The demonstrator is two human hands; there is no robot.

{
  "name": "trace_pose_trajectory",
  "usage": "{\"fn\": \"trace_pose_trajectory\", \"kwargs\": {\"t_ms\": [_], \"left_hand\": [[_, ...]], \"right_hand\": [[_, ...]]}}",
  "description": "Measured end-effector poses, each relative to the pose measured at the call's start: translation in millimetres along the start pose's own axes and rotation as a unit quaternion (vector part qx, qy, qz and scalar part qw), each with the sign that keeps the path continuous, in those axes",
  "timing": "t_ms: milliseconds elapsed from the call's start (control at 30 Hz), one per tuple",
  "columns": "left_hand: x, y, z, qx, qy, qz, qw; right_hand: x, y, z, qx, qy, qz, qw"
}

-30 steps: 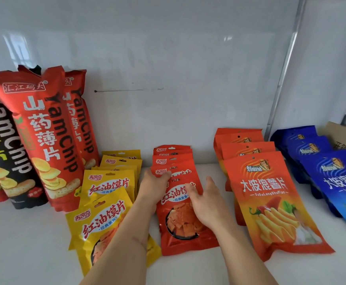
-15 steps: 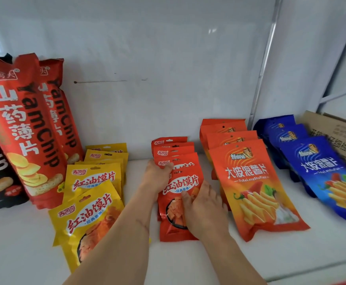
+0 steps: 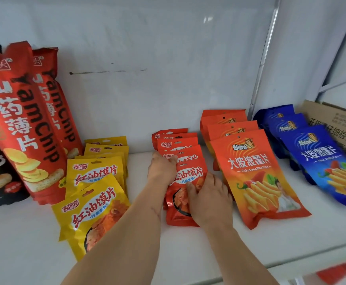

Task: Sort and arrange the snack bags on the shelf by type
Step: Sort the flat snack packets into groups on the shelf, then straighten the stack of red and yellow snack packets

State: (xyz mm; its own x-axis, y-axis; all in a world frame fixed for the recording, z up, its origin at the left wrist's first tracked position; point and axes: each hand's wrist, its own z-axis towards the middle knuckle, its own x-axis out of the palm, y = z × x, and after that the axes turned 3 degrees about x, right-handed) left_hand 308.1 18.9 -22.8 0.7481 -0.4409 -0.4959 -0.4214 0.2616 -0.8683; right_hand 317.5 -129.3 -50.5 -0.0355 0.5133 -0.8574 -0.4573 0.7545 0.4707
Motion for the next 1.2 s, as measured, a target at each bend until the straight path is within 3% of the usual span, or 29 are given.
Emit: {"fn": "trace_pose_trajectory", "kwargs": {"t_ms": [200, 367, 467, 567, 667, 800, 867, 967, 1033, 1200], "left_hand": [[-14.1, -12.2, -27.5, 0.014, -0.003, -0.030, 0.999], [-42.9, -8.5, -66.6, 0.085, -0.050, 0.098, 0.990], [-68.6, 5.1, -90.3, 0.116, -0.121, 0.144, 0.975], [-96.7, 27.9, -109.0, 0.133, -0.219, 0.164, 0.952], [-120.2, 52.0, -124.7, 0.086, -0.271, 0.162, 0.945], [-136.5, 79.0, -134.5, -0.018, -0.259, 0.150, 0.954], [-139.6, 88.0, -136.7, -0.032, -0.229, 0.103, 0.968], [-143.5, 93.2, -139.2, -0.001, -0.196, 0.047, 0.979], [-148.9, 95.3, -138.4, 0.028, -0.188, 0.076, 0.979], [-169.2, 99.9, -120.3, 0.088, -0.142, 0.122, 0.978]], "right_hand": [[-0.9, -1.1, -3.0, -0.029, -0.067, 0.014, 0.997], [-3.3, 0.2, -4.2, -0.066, -0.123, 0.055, 0.989], [-6.2, 8.3, -10.9, -0.150, -0.154, 0.096, 0.972], [-3.2, 23.1, -29.0, -0.266, -0.132, 0.110, 0.949], [1.5, 40.0, -50.8, -0.334, -0.055, 0.096, 0.936], [4.2, 63.1, -77.1, -0.331, 0.009, -0.003, 0.944], [7.2, 69.7, -87.1, -0.321, 0.011, -0.035, 0.946], [16.7, 77.2, -96.7, -0.292, 0.004, -0.033, 0.956], [21.9, 80.1, -100.9, -0.283, -0.012, -0.022, 0.959], [19.0, 98.2, -103.2, -0.216, 0.034, -0.001, 0.976]]}}
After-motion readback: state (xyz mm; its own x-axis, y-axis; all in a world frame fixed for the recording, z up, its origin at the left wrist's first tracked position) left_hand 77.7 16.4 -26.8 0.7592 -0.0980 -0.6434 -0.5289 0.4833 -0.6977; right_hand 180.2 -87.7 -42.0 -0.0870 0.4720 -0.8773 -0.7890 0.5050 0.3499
